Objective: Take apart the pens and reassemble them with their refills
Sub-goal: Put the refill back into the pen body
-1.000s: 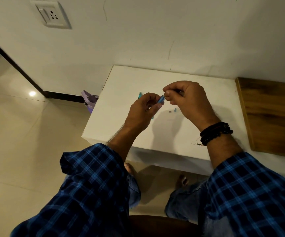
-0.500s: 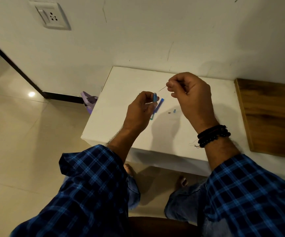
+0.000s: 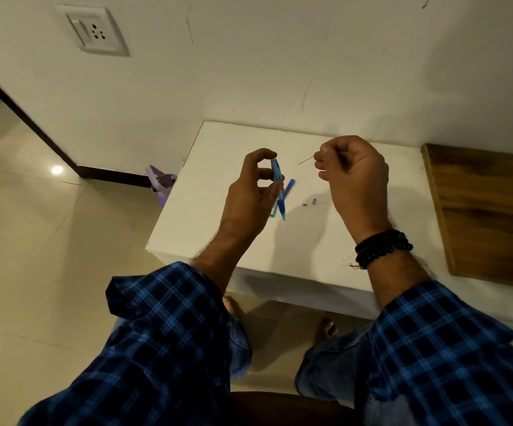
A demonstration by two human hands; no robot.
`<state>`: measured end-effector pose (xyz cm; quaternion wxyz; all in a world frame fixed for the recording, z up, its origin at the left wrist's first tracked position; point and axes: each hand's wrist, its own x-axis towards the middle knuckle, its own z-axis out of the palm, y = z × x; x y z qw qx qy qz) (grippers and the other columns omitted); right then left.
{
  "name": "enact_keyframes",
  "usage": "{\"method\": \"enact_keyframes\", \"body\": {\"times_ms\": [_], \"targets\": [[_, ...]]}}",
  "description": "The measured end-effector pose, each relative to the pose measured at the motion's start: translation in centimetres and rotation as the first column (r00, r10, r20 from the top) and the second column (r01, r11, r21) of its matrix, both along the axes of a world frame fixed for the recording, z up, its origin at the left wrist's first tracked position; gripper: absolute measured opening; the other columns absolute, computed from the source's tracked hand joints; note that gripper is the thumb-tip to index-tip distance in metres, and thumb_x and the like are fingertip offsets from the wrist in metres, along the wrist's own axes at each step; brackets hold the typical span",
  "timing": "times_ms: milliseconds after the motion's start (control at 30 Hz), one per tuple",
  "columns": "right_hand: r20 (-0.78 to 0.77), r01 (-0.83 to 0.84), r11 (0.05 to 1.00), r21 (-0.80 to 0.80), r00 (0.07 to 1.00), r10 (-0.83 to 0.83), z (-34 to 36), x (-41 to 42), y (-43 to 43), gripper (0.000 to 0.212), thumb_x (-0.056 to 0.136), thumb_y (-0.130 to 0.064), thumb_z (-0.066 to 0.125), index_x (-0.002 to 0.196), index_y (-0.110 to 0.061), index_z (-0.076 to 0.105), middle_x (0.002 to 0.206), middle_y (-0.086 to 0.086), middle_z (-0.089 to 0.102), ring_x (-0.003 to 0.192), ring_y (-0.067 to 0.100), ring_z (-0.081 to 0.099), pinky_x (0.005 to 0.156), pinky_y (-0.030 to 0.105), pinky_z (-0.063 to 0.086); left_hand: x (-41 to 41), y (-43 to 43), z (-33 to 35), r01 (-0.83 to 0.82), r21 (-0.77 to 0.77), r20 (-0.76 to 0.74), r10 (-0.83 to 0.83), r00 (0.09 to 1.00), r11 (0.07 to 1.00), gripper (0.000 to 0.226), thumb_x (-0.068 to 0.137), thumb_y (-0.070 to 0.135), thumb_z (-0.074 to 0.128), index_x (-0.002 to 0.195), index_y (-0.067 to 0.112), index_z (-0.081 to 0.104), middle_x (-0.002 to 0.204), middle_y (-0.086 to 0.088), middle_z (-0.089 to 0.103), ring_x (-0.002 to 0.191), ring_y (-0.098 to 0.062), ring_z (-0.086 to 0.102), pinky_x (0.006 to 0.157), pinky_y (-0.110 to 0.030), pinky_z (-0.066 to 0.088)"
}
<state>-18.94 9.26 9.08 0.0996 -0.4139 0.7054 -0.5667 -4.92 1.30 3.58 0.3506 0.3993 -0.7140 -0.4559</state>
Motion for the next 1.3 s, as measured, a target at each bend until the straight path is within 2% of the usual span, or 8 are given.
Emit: {"method": "enact_keyframes", "body": {"times_ms": [100, 233, 300, 467, 667, 800, 967, 1300], "targets": [[0.001, -0.018, 1.0, -0.002, 1.0, 0.018, 0.0, 0.1, 0.0, 0.008, 0.1, -0.021, 0.059, 0.096, -0.022, 0.066, 0.09, -0.006, 0.074, 0.086, 0.009, 0.073, 0.078, 0.035, 0.063, 0.0, 0.0, 0.1, 0.0, 0.0, 0.008, 0.0, 1.0, 1.0, 0.046, 0.097, 0.015, 0.066, 0.128, 0.038, 0.04, 0.11, 0.005, 0.069, 0.085, -0.014, 0.075, 0.078, -0.027, 0.062], [0.008, -0.036, 0.999, -0.022, 0.999, 0.036, 0.2, 0.4, 0.0, 0.007, 0.1, -0.02, 0.059, 0.099, -0.019, 0.066, 0.09, -0.007, 0.073, 0.085, 0.007, 0.073, 0.076, 0.027, 0.062, 0.0, 0.0, 0.1, -0.001, -0.005, 0.009, 0.001, 1.0, 1.0, 0.048, 0.096, 0.016, 0.067, 0.123, 0.044, 0.038, 0.11, 0.006, 0.07, 0.084, -0.013, 0.075, 0.078, -0.031, 0.063], [0.009, -0.046, 0.998, -0.045, 0.999, 0.047, 0.3, 0.7, -0.1, 0.008, 0.1, -0.02, 0.059, 0.1, -0.018, 0.067, 0.09, -0.006, 0.073, 0.085, 0.007, 0.073, 0.076, 0.025, 0.062, 0.0, 0.0, 0.1, -0.002, 0.0, 0.013, 0.002, 1.0, 1.0, 0.048, 0.096, 0.017, 0.068, 0.124, 0.041, 0.039, 0.112, 0.003, 0.071, 0.084, -0.014, 0.075, 0.077, -0.028, 0.062], [-0.027, -0.057, 0.996, -0.065, 0.998, 0.055, 0.6, 1.3, -0.4, 0.009, 0.1, -0.022, 0.06, 0.101, -0.017, 0.067, 0.091, -0.006, 0.073, 0.087, 0.009, 0.073, 0.078, 0.027, 0.062, 0.0, 0.2, 0.2, 0.008, 0.009, 0.016, -0.008, 1.0, 1.0, 0.045, 0.095, 0.021, 0.069, 0.129, 0.03, 0.042, 0.114, 0.001, 0.072, 0.086, -0.014, 0.074, 0.075, -0.022, 0.059], [-0.098, -0.085, 0.996, -0.036, 0.992, 0.081, 0.8, 1.2, -0.5, 0.013, 0.099, -0.022, 0.061, 0.1, -0.013, 0.07, 0.089, -0.004, 0.073, 0.087, 0.011, 0.072, 0.081, 0.036, 0.062, -0.1, 0.1, 0.1, 0.009, 0.014, 0.019, -0.009, 1.0, 1.0, 0.039, 0.094, 0.021, 0.07, 0.122, 0.032, 0.044, 0.117, 0.0, 0.071, 0.086, -0.01, 0.071, 0.072, -0.011, 0.052], [-0.172, -0.092, 0.996, -0.001, 0.981, 0.09, 0.7, 1.2, -0.5, 0.018, 0.1, -0.023, 0.06, 0.103, -0.009, 0.071, 0.091, 0.001, 0.074, 0.087, 0.014, 0.072, 0.082, 0.039, 0.062, -0.1, 0.1, -0.2, 0.012, -0.001, 0.023, -0.012, 1.0, 1.0, 0.035, 0.095, 0.019, 0.069, 0.123, 0.023, 0.048, 0.119, -0.003, 0.071, 0.093, -0.015, 0.072, 0.074, -0.015, 0.055], [-0.185, -0.108, 0.994, 0.02, 0.977, 0.11, 0.7, 1.2, -0.5, 0.018, 0.1, -0.023, 0.06, 0.102, -0.008, 0.071, 0.091, 0.002, 0.075, 0.087, 0.015, 0.072, 0.082, 0.039, 0.062, 0.0, 0.0, -0.3, 0.025, -0.018, 0.027, -0.024, 0.999, 1.0, 0.033, 0.096, 0.018, 0.068, 0.113, 0.035, 0.046, 0.113, 0.004, 0.069, 0.092, -0.01, 0.069, 0.069, -0.008, 0.053], [-0.171, -0.092, 0.996, 0.018, 0.981, 0.094, 0.9, 1.0, -0.5, 0.019, 0.099, -0.024, 0.061, 0.103, -0.008, 0.07, 0.092, 0.003, 0.075, 0.086, 0.015, 0.073, 0.083, 0.037, 0.062, 0.1, 0.0, -0.5, 0.043, -0.046, 0.047, -0.041, 0.998, 0.998, 0.032, 0.097, 0.016, 0.065, 0.113, 0.036, 0.046, 0.11, 0.008, 0.066, 0.093, -0.009, 0.065, 0.073, -0.007, 0.05]]}}
